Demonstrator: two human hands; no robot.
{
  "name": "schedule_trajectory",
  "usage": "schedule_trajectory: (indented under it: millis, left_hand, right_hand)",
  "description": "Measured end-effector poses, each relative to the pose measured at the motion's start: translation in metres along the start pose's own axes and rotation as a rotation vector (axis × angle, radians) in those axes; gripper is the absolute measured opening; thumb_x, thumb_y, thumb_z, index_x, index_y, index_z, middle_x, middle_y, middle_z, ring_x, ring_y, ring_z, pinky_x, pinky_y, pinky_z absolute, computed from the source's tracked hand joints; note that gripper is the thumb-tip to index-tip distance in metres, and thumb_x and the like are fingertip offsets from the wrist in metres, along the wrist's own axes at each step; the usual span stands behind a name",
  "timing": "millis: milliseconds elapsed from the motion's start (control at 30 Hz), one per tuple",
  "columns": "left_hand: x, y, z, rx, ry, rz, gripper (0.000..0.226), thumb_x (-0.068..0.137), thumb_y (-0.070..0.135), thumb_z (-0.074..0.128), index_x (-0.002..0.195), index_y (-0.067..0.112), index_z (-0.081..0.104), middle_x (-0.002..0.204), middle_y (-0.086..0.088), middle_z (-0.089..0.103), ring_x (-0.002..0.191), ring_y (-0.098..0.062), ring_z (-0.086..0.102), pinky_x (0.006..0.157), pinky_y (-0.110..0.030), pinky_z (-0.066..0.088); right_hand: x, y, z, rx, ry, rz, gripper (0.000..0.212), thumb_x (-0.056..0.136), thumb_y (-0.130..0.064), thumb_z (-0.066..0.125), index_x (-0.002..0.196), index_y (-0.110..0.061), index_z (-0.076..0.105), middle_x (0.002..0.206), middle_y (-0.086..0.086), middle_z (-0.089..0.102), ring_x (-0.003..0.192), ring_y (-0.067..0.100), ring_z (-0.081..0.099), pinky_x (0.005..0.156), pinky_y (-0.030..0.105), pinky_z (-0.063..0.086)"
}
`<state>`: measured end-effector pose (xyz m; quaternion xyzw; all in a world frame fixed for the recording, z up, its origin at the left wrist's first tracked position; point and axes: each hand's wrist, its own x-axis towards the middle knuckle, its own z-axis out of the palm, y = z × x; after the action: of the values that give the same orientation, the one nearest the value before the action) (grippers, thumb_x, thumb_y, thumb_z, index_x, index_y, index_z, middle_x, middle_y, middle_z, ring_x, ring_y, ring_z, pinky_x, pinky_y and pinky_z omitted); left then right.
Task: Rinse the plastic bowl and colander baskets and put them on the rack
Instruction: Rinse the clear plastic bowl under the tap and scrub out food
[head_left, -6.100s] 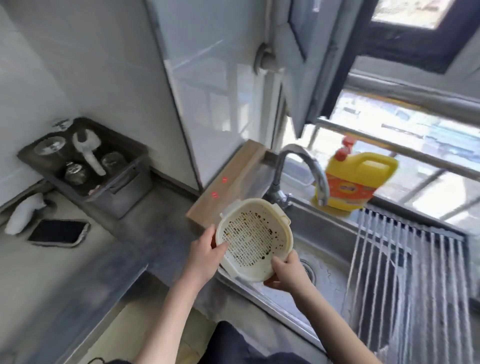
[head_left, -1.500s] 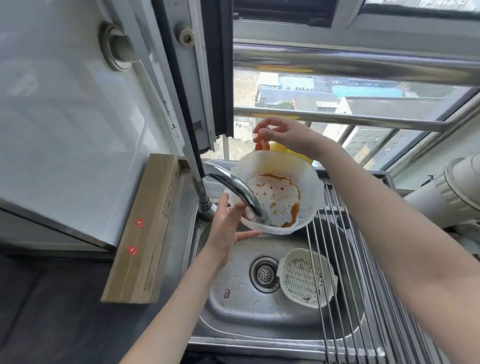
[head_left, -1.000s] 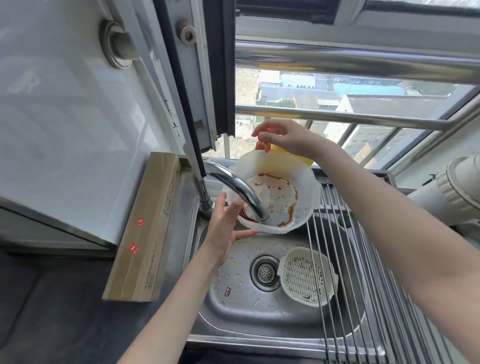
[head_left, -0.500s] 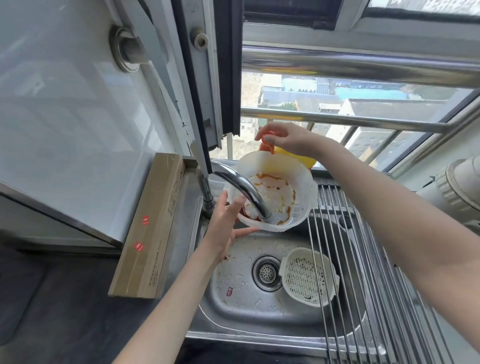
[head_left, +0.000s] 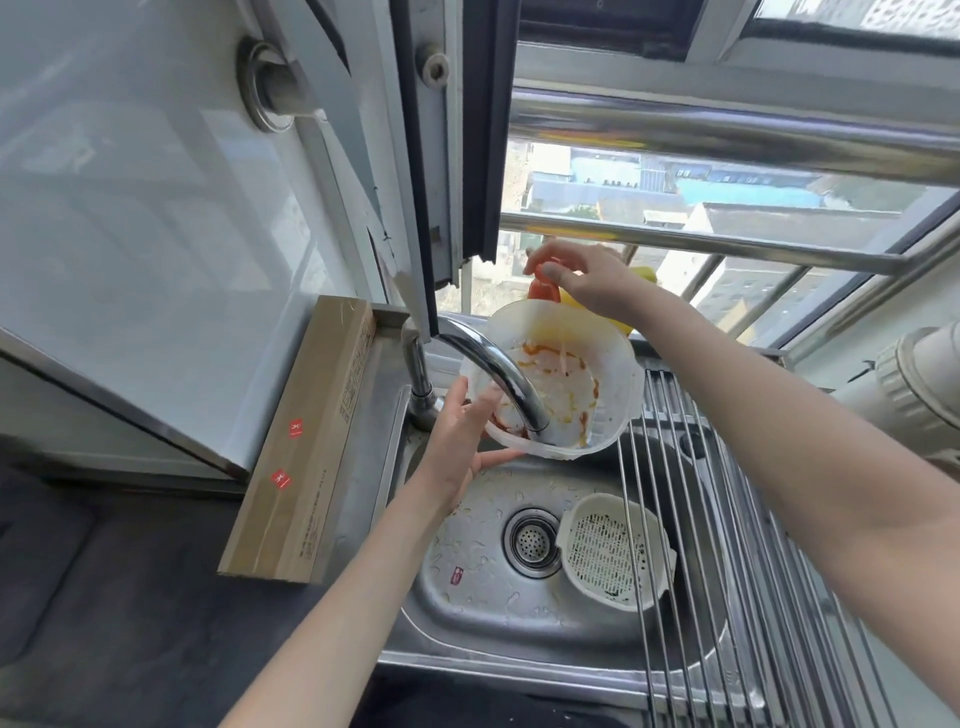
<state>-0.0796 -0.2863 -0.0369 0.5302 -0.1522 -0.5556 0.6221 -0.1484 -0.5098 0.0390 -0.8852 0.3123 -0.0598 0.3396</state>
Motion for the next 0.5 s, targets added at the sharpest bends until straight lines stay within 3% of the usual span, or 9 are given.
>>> schedule_trajectory:
  millis: [67, 167, 233, 300, 400, 500]
  left_hand:
    - [-0.001, 0.0, 0.0, -0.011, 0.003, 0.0, 0.064, 0.069, 0.051, 0.068, 0.127, 0.034, 0.047, 0.142, -0.001, 0.046, 0.129, -0.025, 0.049, 0.078, -0.047, 0.059]
    - [-0.002, 0.002, -0.001, -0.029, 0.018, -0.022, 0.085, 0.068, 0.051, 0.07, 0.142, 0.032, 0.035, 0.148, -0.002, 0.039, 0.132, -0.026, 0.046, 0.08, -0.047, 0.058]
    - [-0.004, 0.005, -0.002, -0.022, 0.02, -0.031, 0.086, 0.069, 0.05, 0.07, 0.144, 0.032, 0.033, 0.149, -0.002, 0.038, 0.132, -0.027, 0.046, 0.078, -0.045, 0.059]
    - [-0.008, 0.006, -0.001, -0.011, 0.023, -0.028, 0.067, 0.077, 0.046, 0.066, 0.137, 0.032, 0.041, 0.144, -0.006, 0.044, 0.128, -0.029, 0.049, 0.074, -0.041, 0.06]
    - [-0.018, 0.004, 0.0, -0.023, 0.009, -0.051, 0.024, 0.092, 0.032, 0.055, 0.116, 0.036, 0.053, 0.135, -0.014, 0.052, 0.118, -0.032, 0.058, 0.075, -0.043, 0.06]
    - [-0.035, -0.005, -0.001, -0.041, -0.023, -0.104, 0.026, 0.099, 0.022, 0.046, 0.122, 0.034, 0.05, 0.127, -0.01, 0.058, 0.11, -0.032, 0.064, 0.077, -0.048, 0.059]
  right_hand:
    - [-0.001, -0.001, 0.0, -0.007, 0.008, 0.001, 0.022, 0.096, -0.037, 0.043, 0.094, -0.052, 0.059, 0.102, -0.013, 0.068, 0.099, -0.001, 0.057, 0.109, 0.051, 0.029]
    - [-0.003, -0.003, -0.002, 0.037, 0.004, 0.007, 0.021, 0.096, -0.044, 0.042, 0.097, -0.059, 0.056, 0.103, -0.016, 0.067, 0.105, 0.006, 0.058, 0.108, 0.049, 0.033]
    - [-0.005, -0.005, -0.004, 0.151, -0.009, 0.006, 0.022, 0.098, -0.042, 0.043, 0.11, -0.053, 0.057, 0.109, -0.015, 0.063, 0.105, -0.001, 0.056, 0.099, 0.032, 0.04]
    - [-0.007, -0.006, -0.007, 0.229, -0.011, 0.007, 0.03, 0.1, -0.035, 0.042, 0.126, -0.034, 0.058, 0.115, -0.009, 0.059, 0.098, -0.01, 0.052, 0.087, 0.015, 0.039]
    - [-0.008, -0.007, -0.009, 0.208, 0.046, 0.016, 0.039, 0.103, -0.035, 0.033, 0.135, -0.024, 0.051, 0.128, -0.003, 0.055, 0.113, 0.006, 0.049, 0.099, 0.026, 0.036]
    - [-0.012, -0.014, -0.012, 0.283, 0.317, -0.013, 0.035, 0.104, -0.028, 0.033, 0.131, -0.016, 0.052, 0.133, 0.002, 0.055, 0.123, 0.016, 0.049, 0.103, 0.034, 0.04]
